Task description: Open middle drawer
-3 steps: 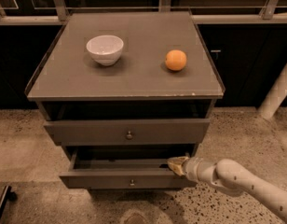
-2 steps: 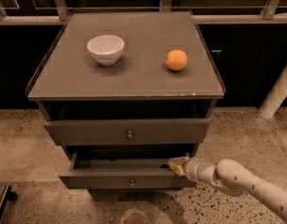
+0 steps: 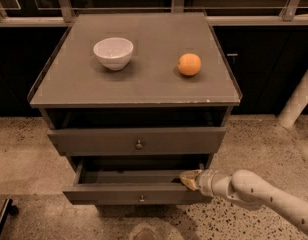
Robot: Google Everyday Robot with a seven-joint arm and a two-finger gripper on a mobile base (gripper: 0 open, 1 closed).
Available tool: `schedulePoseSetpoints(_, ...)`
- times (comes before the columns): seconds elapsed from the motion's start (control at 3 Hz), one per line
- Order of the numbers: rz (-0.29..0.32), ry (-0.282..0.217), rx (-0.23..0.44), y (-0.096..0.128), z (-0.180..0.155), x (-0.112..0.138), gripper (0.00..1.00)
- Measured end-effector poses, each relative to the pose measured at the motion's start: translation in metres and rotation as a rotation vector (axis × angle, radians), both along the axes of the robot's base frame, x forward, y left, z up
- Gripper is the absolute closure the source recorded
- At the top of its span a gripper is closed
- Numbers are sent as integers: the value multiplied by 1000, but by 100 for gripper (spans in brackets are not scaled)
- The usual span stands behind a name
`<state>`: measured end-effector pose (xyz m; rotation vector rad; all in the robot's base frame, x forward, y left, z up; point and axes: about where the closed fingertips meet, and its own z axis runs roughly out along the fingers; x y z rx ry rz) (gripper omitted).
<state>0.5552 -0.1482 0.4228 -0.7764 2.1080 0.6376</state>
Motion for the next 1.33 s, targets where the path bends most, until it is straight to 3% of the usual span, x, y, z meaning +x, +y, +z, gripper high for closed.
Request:
schedulePoseSetpoints(0.33,6,27,-17,1,-4,-15,100)
schedulePoseSetpoints(0.67,29,70,-37,4,-6,-52,100)
schedulePoseSetpoints(1.0,32,74,-39,4,-5,-54,100)
schedulePoseSetpoints(1.33,55,91,-52,3,3,-93,100)
